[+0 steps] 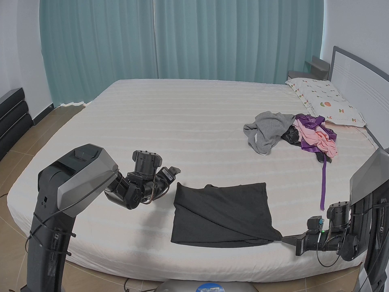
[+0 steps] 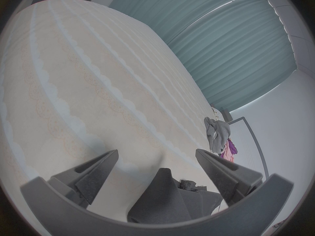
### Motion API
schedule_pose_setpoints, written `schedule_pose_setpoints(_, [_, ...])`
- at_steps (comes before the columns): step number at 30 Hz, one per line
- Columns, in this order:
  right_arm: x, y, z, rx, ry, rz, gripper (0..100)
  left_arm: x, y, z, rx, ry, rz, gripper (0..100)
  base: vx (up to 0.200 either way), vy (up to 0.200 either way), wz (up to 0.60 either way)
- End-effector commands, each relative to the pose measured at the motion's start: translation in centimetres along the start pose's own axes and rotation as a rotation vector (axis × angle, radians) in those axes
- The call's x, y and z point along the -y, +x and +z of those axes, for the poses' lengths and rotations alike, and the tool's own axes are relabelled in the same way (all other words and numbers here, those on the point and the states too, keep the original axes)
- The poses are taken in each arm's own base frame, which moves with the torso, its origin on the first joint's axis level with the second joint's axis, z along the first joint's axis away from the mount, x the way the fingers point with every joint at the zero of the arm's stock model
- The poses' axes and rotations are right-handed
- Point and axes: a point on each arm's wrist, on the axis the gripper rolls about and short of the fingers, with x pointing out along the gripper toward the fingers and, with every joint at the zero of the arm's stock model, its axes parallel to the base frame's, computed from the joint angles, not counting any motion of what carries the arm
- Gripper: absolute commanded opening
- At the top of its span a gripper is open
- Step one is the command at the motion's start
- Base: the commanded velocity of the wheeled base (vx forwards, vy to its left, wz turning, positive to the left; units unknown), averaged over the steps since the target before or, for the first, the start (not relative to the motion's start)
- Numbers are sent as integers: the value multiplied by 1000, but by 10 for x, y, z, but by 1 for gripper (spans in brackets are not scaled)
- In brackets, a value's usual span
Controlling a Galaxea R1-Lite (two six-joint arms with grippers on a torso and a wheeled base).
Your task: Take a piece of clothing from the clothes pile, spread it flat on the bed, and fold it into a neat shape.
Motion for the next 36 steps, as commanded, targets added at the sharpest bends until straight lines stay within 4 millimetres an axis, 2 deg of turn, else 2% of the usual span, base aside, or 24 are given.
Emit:
schedule_pose_setpoints(1, [6,-3,8,50,8,-15,0,0,0,0,-1,0,1,100,0,0,0])
schedule_pose_setpoints(3, [4,-5,12,68,27,-9,0,0,0,0,-1,0,1,100,0,0,0])
schedule_pose_setpoints(4, [3,-5,12,69,33,-3,100,0,0,0,-1,0,1,100,0,0,0])
schedule_pose_setpoints(8, [0,-5,8,47,39,21,100,0,0,0,-1,0,1,100,0,0,0])
schedule_pose_setpoints(11, [5,2,23,116,16,15,100,0,0,0,-1,0,1,100,0,0,0])
schedule_pose_setpoints(16, [17,36,59,250,110,13,100,0,-1,0,-1,0,-2,100,0,0,0])
schedule_pose_setpoints(19, [27,71,76,297,197,-23,100,0,-1,0,-2,0,2,100,0,0,0])
schedule_pose_setpoints(22, [34,98,93,330,247,-55,100,0,-1,0,-1,-2,1,100,0,0,0])
schedule_pose_setpoints(28, [38,122,123,312,335,-42,100,0,-2,0,-1,0,1,100,0,0,0])
schedule_pose_setpoints(32, [43,134,127,301,363,-70,100,0,-2,0,-2,0,2,100,0,0,0])
schedule_pose_setpoints(36, [47,140,123,294,370,-81,100,0,-2,-1,-3,1,1,100,0,0,0])
